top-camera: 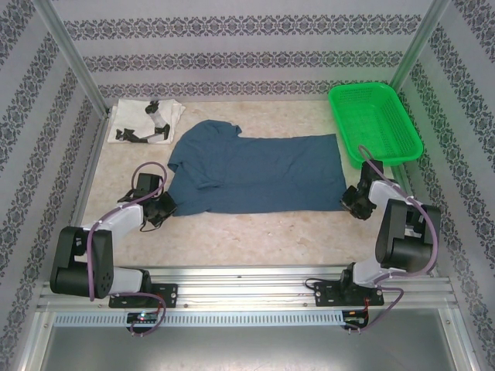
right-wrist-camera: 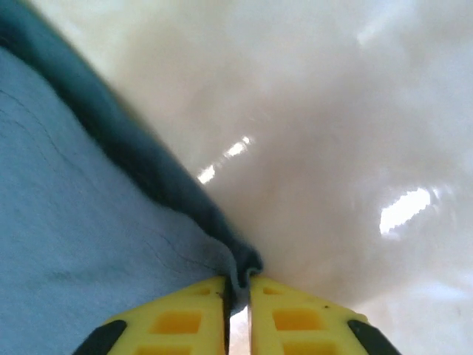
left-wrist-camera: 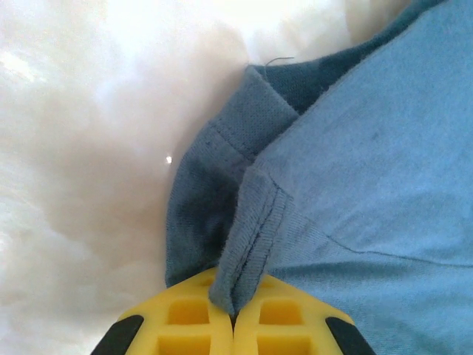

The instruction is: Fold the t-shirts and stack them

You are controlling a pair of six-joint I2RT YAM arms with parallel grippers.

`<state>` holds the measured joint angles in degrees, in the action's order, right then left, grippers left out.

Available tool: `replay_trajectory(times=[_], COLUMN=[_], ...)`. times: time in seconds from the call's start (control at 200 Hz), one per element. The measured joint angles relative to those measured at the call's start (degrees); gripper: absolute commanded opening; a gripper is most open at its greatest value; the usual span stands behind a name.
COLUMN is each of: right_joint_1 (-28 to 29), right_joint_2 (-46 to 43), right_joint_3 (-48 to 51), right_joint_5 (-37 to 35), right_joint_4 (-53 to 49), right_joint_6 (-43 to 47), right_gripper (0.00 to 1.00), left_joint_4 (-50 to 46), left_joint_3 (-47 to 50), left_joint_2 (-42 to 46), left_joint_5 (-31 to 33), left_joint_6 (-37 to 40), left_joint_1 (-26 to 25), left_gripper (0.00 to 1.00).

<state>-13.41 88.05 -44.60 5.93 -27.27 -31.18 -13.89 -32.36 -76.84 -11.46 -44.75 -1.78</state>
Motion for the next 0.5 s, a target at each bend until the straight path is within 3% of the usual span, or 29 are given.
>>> replay_trajectory(times=[0.455,0.5], right_joint_1=[-1.0,-1.2], right_joint_2=[-3.3,-4.2], right_joint_3=[1.9,2.8], right_joint_5=[-0.1,-0.1], right_joint_4=[1.9,1.8], right_joint_6=[0.7,0.7], right_gripper=[0.00,0.06], left_joint_4=[-7.1,-7.3], left_joint_3=[0.3,0.9], left_joint_2=[9.5,10.1], left_joint_5=[1.2,1.2], left_joint_6=[4.9,4.9], left_joint_1=[1.9,1.9], left_gripper=[0.00,0.00])
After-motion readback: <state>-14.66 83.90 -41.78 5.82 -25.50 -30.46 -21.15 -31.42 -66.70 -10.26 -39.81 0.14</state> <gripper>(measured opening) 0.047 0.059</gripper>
